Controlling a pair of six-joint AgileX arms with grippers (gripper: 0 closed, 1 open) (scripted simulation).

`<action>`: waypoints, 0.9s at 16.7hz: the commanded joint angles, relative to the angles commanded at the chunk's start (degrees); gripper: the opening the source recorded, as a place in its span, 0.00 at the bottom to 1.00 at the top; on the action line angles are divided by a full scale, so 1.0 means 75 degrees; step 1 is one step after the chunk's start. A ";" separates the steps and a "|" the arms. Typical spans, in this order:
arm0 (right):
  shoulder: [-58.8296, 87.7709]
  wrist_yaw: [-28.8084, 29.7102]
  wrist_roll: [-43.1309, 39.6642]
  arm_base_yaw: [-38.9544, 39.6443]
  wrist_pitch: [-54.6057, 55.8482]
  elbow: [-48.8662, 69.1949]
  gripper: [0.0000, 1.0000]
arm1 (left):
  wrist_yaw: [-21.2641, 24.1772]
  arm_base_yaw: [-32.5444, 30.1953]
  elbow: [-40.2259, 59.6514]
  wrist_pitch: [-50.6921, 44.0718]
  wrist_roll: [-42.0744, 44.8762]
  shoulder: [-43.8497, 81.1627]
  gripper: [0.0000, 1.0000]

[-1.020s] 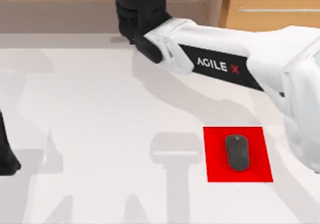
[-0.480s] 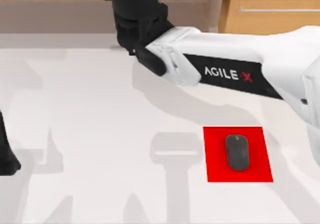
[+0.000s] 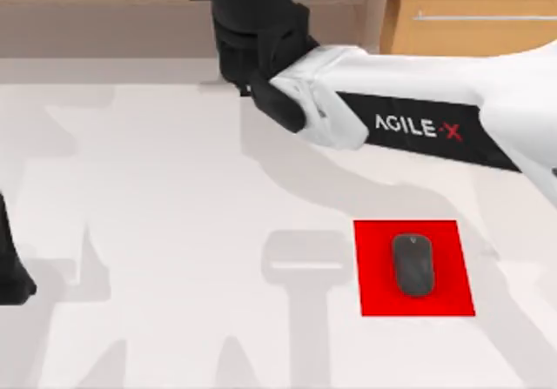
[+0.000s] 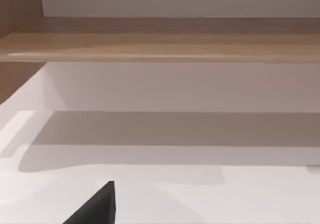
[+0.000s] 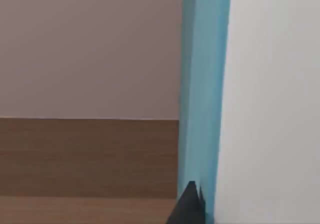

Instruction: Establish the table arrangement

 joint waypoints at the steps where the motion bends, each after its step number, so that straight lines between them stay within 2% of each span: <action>1: -0.0248 -0.0217 0.0092 -0.0043 0.0068 -0.0319 0.00 | 0.0000 0.0000 0.0000 0.0000 0.0000 0.0000 1.00; 4: -0.1268 -0.1178 0.0509 -0.0157 0.0372 -0.1724 0.00 | 0.0000 0.0000 0.0000 0.0000 0.0000 0.0000 1.00; 9: -0.3385 -0.3312 0.1574 -0.0486 0.1019 -0.4698 0.00 | 0.0000 0.0000 0.0000 0.0000 0.0000 0.0000 1.00; 15: -0.5345 -0.5785 0.3447 -0.1873 0.1473 -0.8060 0.00 | 0.0000 0.0000 0.0000 0.0000 0.0000 0.0000 1.00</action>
